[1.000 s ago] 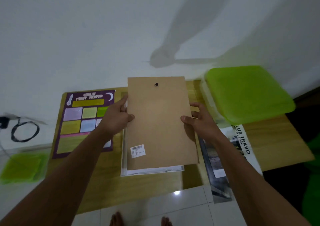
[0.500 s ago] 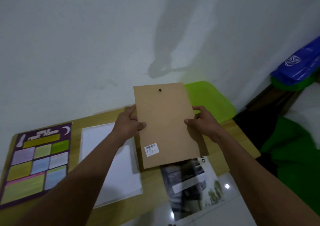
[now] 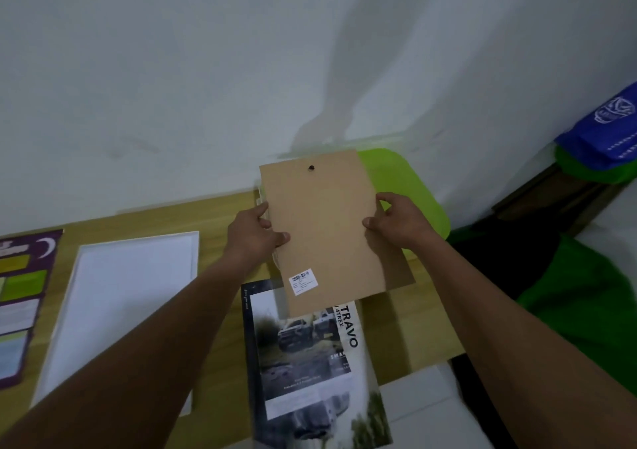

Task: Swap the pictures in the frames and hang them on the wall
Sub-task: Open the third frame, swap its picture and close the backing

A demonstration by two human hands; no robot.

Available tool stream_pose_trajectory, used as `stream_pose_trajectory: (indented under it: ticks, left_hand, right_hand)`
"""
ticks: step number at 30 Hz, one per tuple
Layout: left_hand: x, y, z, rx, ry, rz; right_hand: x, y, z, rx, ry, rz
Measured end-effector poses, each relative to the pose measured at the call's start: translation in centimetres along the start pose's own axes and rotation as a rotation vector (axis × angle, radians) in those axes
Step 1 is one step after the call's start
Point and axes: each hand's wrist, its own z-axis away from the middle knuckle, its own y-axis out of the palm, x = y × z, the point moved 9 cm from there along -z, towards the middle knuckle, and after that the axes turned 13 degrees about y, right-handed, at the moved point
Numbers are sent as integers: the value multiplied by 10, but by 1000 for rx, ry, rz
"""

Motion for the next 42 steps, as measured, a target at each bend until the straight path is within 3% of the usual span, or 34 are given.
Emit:
stream_pose_trajectory:
  ticks: [11,20,26,32,36,42]
  left_hand:
    - [-11,0,-2,-34,58,-134]
    - [-11,-67,46,-90,146,-276]
    - [33,-147,108,-79,147,-409]
    - [109,-218,155,-76,76,-456]
    - [152,-242,175,-44,55,-509]
    - [200,-246,192,-12,-17,-619]
  right_hand:
    - [7,1,-2,-143,-54,132]
    - [72,23,57,-133,-240,302]
    - [112,89,130,-68,-276,326]
    - [123,205,196,75,-244,304]
    - [117,273,222,127,-201,335]
    - [94,324,234,75,-142,431]
